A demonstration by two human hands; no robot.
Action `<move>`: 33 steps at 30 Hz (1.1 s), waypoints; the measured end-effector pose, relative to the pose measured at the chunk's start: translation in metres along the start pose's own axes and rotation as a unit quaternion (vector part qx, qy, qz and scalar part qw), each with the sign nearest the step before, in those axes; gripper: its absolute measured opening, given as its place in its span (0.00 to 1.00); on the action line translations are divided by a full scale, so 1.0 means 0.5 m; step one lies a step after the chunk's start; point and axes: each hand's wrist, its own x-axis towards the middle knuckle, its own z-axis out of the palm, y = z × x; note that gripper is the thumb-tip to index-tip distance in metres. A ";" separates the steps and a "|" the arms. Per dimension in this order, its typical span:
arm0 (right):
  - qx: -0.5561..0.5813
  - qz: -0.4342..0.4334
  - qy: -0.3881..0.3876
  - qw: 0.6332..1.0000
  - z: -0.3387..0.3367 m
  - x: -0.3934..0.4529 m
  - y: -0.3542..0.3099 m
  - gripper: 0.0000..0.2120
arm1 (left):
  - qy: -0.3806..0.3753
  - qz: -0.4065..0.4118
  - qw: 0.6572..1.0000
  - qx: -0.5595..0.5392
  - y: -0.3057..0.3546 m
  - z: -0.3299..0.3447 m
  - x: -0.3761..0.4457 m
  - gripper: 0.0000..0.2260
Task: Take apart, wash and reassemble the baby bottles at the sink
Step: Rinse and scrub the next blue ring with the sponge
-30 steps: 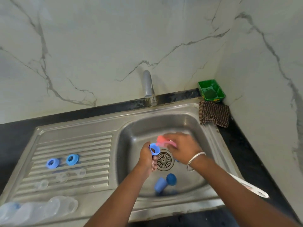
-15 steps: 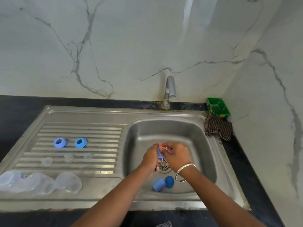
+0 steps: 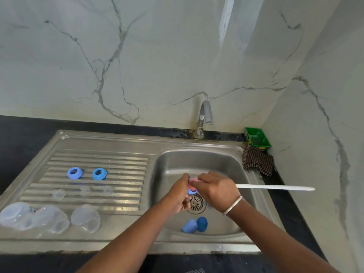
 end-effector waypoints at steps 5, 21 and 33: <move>0.006 0.129 -0.103 0.986 0.011 -0.002 -0.047 0.06 | 0.087 0.189 0.964 0.163 -0.017 -0.001 0.014 0.18; 0.519 0.481 -0.065 0.703 -0.015 0.035 -0.094 0.06 | 0.063 0.265 0.956 0.111 -0.048 -0.025 0.015 0.18; 0.011 0.107 0.004 0.994 0.009 -0.018 -0.043 0.11 | -0.018 0.124 0.990 0.058 -0.038 -0.024 -0.001 0.21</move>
